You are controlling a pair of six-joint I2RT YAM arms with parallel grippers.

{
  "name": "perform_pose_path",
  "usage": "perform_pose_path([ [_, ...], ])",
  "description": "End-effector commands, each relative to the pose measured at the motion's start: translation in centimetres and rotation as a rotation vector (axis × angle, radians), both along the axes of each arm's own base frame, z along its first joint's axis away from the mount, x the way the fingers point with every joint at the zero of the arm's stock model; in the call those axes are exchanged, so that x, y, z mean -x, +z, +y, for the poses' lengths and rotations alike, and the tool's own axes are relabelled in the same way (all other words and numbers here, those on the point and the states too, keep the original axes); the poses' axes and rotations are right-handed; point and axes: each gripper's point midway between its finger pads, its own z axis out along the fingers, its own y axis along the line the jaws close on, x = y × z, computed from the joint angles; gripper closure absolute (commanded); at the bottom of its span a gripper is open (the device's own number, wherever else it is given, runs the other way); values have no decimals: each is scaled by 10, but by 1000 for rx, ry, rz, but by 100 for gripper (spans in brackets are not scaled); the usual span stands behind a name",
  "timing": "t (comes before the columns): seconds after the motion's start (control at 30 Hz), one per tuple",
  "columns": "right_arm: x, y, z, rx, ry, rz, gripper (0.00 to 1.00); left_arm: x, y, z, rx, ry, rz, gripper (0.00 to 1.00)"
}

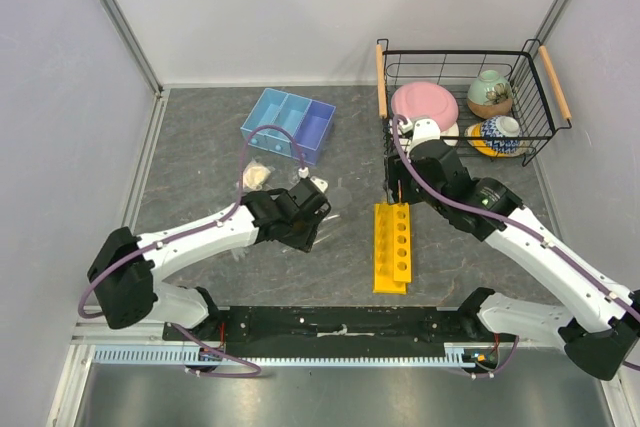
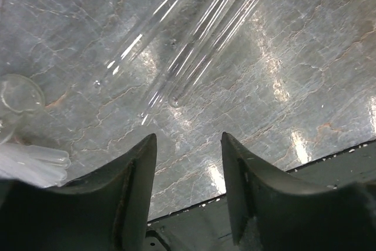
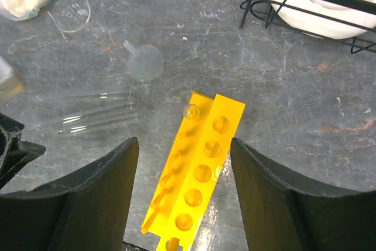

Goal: Organize the chemistry lab equipment

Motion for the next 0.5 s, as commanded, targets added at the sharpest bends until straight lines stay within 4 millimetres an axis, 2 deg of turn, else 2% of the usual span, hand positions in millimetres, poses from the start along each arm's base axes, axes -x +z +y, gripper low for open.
perform_pose_path([
  [0.0,10,-2,-5,18,25,2,29,-6,-11,-18,45,14,-14,51],
  [0.23,14,-2,-12,33,31,-14,28,-7,-32,-30,21,-12,6,55],
  [0.47,17,0,-16,32,30,-29,28,-8,-51,-31,-38,-14,21,58],
])
